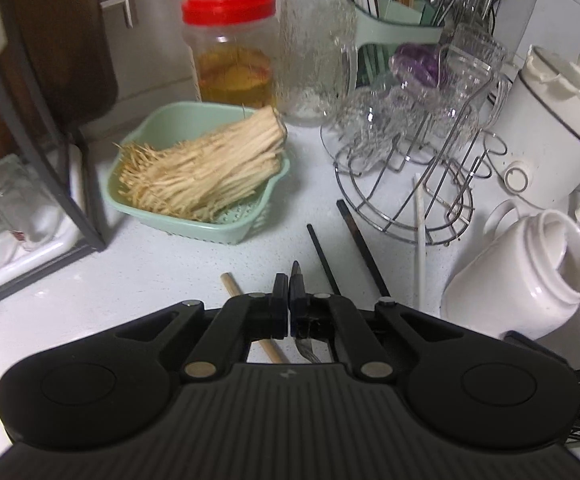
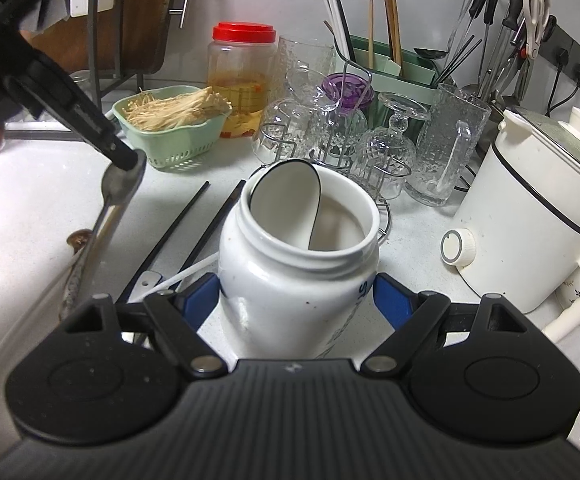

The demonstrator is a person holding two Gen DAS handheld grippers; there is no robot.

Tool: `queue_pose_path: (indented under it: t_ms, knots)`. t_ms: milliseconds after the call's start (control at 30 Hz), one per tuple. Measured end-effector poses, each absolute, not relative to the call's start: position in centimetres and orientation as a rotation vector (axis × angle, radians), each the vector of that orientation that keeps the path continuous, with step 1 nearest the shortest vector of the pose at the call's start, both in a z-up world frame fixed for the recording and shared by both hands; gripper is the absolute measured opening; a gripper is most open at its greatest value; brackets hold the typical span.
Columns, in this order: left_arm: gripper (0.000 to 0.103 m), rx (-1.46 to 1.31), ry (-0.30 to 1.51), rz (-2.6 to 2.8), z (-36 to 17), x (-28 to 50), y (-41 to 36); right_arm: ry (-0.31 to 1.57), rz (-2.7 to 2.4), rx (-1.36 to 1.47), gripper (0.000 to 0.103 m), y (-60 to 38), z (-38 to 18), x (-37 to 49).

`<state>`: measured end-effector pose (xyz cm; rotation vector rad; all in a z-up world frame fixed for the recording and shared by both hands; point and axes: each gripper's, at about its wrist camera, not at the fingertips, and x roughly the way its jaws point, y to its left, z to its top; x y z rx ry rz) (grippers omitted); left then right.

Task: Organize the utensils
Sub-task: 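Lift the silver spoon with the left gripper and carry it over the jar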

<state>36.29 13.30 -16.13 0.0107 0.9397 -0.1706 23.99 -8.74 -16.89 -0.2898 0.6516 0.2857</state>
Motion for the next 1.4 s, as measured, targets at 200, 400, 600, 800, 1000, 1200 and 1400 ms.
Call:
queue_pose_path:
  t_ms: [200,400,600,800,1000,1200,1400]
  knots:
    - [0.001,-0.008,0.893,-0.145,-13.4,34.6,13.4,0.653,0.31,-0.3,0.086,-8.5,-16.9,24.4]
    - [0.001,-0.017,0.842,-0.128,-10.8,33.2,12.7,0.656,0.334,-0.31,0.086,-8.2,-16.8,24.7]
    - [0.001,-0.03,0.791,-0.128,-8.5,32.4,12.1,0.658,0.356,-0.318,0.086,-8.2,-16.8,24.9]
    - [0.001,-0.029,0.727,-0.147,-5.9,31.7,11.2,0.656,0.379,-0.325,0.086,-7.9,-16.8,25.1]
    - [0.001,-0.025,0.672,-0.168,-3.2,31.5,10.5,0.655,0.386,-0.326,0.086,-7.8,-16.7,25.3]
    - [0.001,-0.017,0.61,-0.198,-0.4,31.5,9.7,0.653,0.387,-0.325,0.086,-7.8,-16.7,25.2]
    - [0.001,-0.007,0.562,-0.231,1.6,31.7,8.6,0.653,0.384,-0.321,0.086,-7.8,-16.8,25.2]
